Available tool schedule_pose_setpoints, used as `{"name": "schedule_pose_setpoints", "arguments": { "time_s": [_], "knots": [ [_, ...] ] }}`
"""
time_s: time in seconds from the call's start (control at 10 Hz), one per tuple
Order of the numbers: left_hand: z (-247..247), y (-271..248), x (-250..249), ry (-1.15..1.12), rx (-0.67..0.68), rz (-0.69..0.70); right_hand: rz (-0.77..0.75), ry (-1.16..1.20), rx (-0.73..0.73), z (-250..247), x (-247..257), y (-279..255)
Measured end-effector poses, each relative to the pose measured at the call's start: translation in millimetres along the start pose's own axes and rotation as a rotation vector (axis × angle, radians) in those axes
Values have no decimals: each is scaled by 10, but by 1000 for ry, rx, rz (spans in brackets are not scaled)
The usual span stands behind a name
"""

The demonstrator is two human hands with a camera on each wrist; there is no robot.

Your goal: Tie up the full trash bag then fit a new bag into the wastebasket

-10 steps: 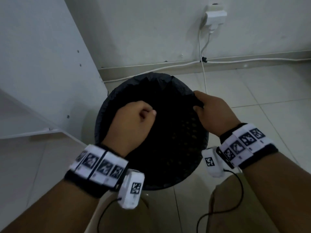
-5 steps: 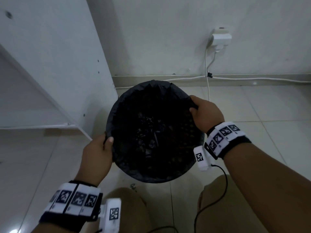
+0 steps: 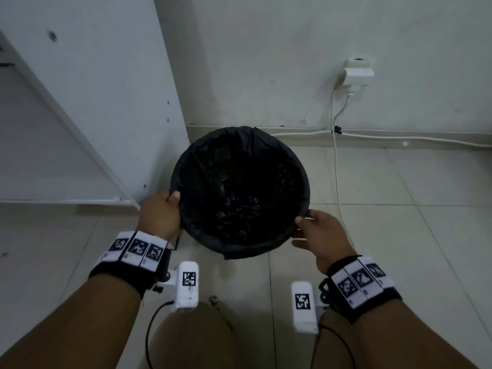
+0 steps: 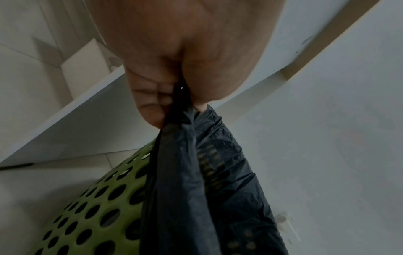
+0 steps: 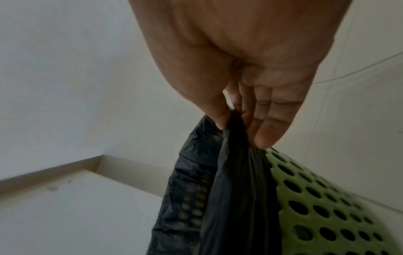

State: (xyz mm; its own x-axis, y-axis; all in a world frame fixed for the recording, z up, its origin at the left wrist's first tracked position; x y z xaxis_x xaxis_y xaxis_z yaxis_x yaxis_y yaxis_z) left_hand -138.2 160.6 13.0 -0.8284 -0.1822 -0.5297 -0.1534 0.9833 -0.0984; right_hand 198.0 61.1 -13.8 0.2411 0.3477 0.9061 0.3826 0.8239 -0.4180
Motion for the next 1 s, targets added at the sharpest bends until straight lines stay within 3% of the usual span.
{"name": "schedule_pose_setpoints", "arguments": {
  "time_s": [0.3,0.5,0.6,0.8,0.9,1.0],
  "knots": [
    [132,-134,149,-379,116,-147,82,151,-29,2,77,-46],
    [143,-298,183,-370,131,4,99,231,-11,35,61,-149],
    [84,-324,49,-309,130,-35,119,248,2,36,73,-142],
    [27,-359,45,-81,194,-196,132,89,-30,-4,64,-122],
    [-92,-534,28,-74,251,-261,142,-67,-77,-86,217,-243],
    [-331,-956,-77,-304,332,-366,142,-229,7,-165,509,-589]
  ]
}}
Point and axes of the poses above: each hand's wrist, its own y-axis towards the middle knuckle, its own z-axis out of the palm, x = y × z, the point moved 6 cm from there along y, towards the middle knuckle, and after that the axes turned 14 degrees about y, right-handed, at the moved point
